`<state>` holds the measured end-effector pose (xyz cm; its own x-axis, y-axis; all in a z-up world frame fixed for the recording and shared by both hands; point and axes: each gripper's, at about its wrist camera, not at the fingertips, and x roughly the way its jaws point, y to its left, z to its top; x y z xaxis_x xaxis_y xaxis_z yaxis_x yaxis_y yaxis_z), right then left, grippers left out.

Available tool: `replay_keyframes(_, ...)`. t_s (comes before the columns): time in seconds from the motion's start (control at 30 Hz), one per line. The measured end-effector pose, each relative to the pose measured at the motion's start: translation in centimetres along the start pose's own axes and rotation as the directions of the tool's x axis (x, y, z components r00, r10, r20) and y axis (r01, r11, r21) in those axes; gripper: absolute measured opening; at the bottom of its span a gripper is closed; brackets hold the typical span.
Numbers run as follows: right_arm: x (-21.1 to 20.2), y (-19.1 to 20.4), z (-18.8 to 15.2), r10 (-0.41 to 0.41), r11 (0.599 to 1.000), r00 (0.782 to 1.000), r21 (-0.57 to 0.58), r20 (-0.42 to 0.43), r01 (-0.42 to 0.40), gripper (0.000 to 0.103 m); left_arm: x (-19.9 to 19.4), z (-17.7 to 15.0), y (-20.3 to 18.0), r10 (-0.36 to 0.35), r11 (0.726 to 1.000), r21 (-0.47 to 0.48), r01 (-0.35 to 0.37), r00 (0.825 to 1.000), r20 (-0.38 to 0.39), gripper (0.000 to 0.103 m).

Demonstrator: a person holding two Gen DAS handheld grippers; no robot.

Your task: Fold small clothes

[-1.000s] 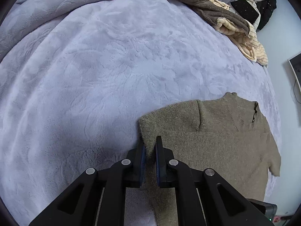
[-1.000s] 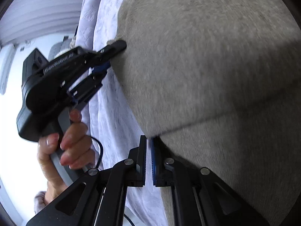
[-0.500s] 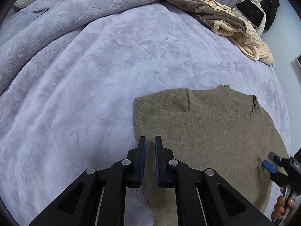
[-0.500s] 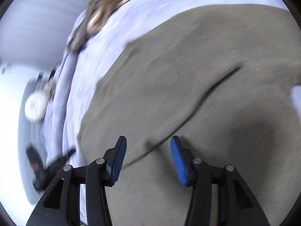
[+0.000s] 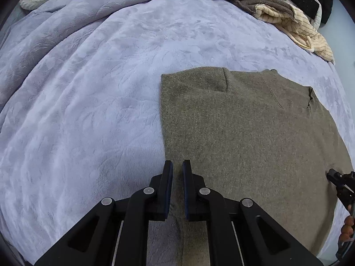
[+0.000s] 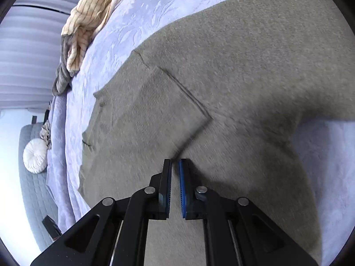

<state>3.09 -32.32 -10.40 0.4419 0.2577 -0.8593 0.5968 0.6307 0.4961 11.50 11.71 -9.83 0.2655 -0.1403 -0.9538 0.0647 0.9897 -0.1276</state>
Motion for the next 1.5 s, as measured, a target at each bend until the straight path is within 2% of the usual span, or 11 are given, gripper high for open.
replay_keyframes(0.37,-4.5,-0.8,-4.1,-0.06,0.994,0.996,-0.092,-0.069,0.054,0.008,-5.4,-4.0,-4.4,-0.005,0.999,0.034,0.004,1.0,0.02,0.01)
replay_keyframes(0.4,-5.0,-0.9,-4.7,-0.066,0.993,0.995,-0.101,-0.077,0.058,0.009,-5.6,-4.4,-4.9,-0.005,1.0,0.029,0.004,1.0,0.014,0.04)
replay_keyframes(0.43,-5.3,-1.0,-5.0,-0.07,0.992,0.994,-0.106,-0.081,0.061,0.009,-5.7,-4.5,-5.4,0.003,1.0,0.025,-0.003,1.0,0.007,0.095)
replay_keyframes(0.47,-5.6,-1.1,-5.4,-0.073,0.992,0.994,-0.111,-0.082,0.064,0.012,-5.9,-4.9,-5.8,0.025,0.999,0.024,-0.026,1.0,0.009,0.103)
replay_keyframes(0.53,-6.6,-1.4,-6.1,-0.083,0.991,0.993,-0.116,-0.082,0.074,0.022,-6.5,-5.6,-6.9,0.041,0.998,0.055,-0.042,0.999,0.024,0.102)
replay_keyframes(0.6,-7.3,-1.8,-6.6,-0.089,0.99,0.993,-0.113,-0.081,0.079,0.049,-6.8,-6.1,-7.7,0.046,0.996,0.072,-0.047,0.999,0.023,0.102)
replay_keyframes(0.67,-8.1,-2.2,-7.1,-0.089,0.99,0.993,-0.115,-0.078,0.08,0.061,-7.3,-6.6,-8.5,0.059,0.995,0.077,-0.06,0.998,0.024,0.102)
replay_keyframes(0.8,-9.6,-2.5,-7.9,-0.094,0.987,0.993,-0.139,-0.07,0.083,0.061,-7.3,-7.1,-8.9,0.114,0.993,0.041,-0.113,0.993,-0.013,0.102)
replay_keyframes(0.93,-10.9,-3.5,-8.3,-0.075,0.99,0.996,-0.123,-0.058,0.067,0.061,-6.2,-7.7,-9.2,0.07,0.998,0.012,-0.069,0.993,-0.098,0.102)
replay_keyframes(1.17,-12.8,-7.4,-7.8,0.007,1.0,1.0,-0.029,-0.012,-0.008,0.07,-7.3,-9.0,-14.0,0.042,0.989,0.145,-0.032,0.997,-0.063,0.102)
replay_keyframes(1.5,-14.7,-15.1,-4.5,0.044,0.981,0.997,0.188,0.067,-0.056,0.071,-5.9,-9.5,-21.3,0.002,0.97,0.243,0.027,0.993,-0.12,0.102)
